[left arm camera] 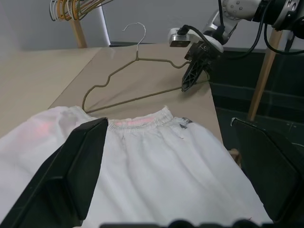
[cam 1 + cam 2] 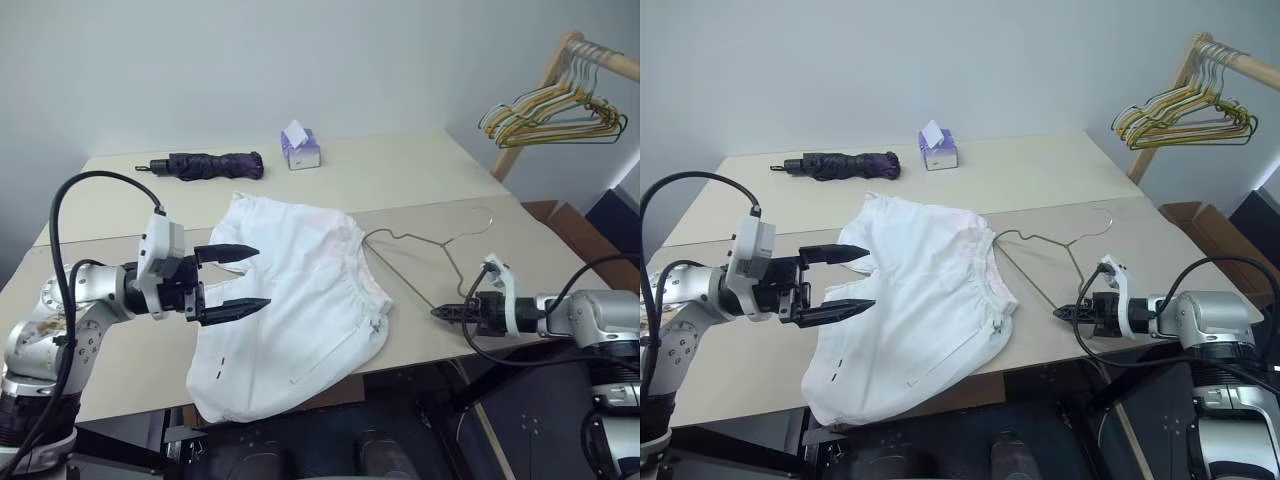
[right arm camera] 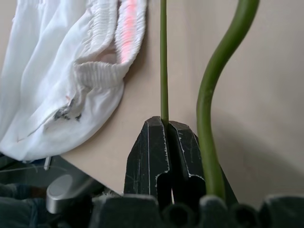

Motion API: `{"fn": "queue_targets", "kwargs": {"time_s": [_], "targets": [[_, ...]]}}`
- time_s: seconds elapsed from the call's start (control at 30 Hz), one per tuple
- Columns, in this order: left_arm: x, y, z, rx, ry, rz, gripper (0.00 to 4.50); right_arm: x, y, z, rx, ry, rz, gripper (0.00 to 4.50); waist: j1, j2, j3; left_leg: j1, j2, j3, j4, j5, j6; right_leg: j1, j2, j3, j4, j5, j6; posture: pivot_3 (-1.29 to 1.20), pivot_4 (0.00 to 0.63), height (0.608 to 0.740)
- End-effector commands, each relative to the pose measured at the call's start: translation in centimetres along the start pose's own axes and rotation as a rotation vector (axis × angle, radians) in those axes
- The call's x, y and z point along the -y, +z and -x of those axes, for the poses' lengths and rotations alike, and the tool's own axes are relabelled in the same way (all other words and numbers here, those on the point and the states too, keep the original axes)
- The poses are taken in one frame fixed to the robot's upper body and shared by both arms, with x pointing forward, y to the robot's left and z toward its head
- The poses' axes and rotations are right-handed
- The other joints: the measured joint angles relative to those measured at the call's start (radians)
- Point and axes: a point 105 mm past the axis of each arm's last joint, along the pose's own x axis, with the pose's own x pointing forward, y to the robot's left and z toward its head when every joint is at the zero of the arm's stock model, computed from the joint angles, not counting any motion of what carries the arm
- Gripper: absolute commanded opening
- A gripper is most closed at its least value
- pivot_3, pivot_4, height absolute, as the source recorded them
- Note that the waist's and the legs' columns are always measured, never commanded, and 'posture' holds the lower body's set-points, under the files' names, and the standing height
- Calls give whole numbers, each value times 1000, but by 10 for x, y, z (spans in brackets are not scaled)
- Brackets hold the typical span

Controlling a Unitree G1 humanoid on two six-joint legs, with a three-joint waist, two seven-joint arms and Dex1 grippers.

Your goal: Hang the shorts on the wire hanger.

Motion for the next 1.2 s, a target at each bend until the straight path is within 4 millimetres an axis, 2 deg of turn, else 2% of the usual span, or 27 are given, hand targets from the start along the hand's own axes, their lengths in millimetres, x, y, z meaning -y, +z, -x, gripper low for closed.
{"fn": "queue_targets", "kwargs": {"time_s": [0.03, 0.67, 0.8, 0.9, 1.0, 1.2], "targets": [[-1, 12, 3, 15, 13, -56, 4486, -6, 14, 7, 56, 11, 50, 0, 2, 0, 0, 0, 0, 0, 0, 0, 0, 0, 0, 0, 0, 0, 0, -98, 12, 740], [-6, 10, 1, 20, 37, -61, 4486, -25, -2, 1, -75, 148, 85, 0, 3, 0, 0, 0, 0, 0, 0, 0, 0, 0, 0, 0, 0, -1, 2, -97, 17, 740], [-6, 9, -1, 21, 38, -59, 4486, -16, 7, -21, -67, 99, 88, 0, -3, 0, 0, 1, 1, 1, 0, 0, 0, 0, 1, 0, 0, -1, 2, -93, 10, 740], [-3, 9, -1, 21, 36, -60, 4486, -18, 20, -32, -35, 115, 92, 0, -4, 0, 0, 1, 1, 0, -1, 0, 0, -1, 2, 0, 0, 0, 1, -85, 9, 740], [-3, 9, 1, 14, 41, -61, 4486, -20, 26, -36, -26, 135, 100, 0, 2, 0, 0, 0, 1, -1, -1, 0, 0, -1, 2, 0, -1, 1, -2, -76, 8, 740], [-3, 10, 2, 14, 51, -63, 4486, -25, 26, -38, -70, 193, 122, 0, 5, 0, 0, 0, 0, 0, -1, 0, 0, 0, 1, 0, -1, 1, -1, -67, 9, 740]]}}
